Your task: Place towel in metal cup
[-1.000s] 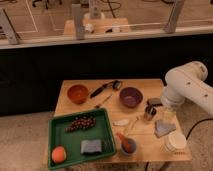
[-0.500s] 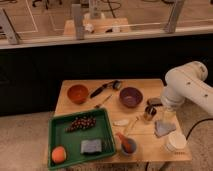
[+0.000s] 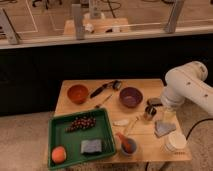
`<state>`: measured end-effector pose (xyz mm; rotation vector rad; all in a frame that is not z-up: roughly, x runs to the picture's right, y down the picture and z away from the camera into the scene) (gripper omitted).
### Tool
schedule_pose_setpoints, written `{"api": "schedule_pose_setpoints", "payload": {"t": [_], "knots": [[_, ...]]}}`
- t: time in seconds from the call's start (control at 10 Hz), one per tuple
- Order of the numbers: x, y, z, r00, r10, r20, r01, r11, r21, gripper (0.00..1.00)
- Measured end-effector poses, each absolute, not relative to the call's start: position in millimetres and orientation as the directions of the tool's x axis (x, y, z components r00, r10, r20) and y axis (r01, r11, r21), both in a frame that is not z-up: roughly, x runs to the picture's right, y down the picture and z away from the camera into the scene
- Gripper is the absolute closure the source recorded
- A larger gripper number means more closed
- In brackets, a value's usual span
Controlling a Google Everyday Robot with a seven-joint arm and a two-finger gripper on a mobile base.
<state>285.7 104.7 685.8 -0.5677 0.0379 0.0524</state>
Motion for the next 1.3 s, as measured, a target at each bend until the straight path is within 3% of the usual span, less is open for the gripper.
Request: {"api": "schedule_pose_setpoints", "payload": {"t": [0.8, 1.3], "knots": [[330.1, 163.1, 782.8, 0.984, 0.157, -0.079, -0.175, 0.823, -0.54, 0.2], [344.6, 190.0, 815.9, 0.978, 0.184, -0.093, -0.205, 0.807, -0.553, 0.2]]}}
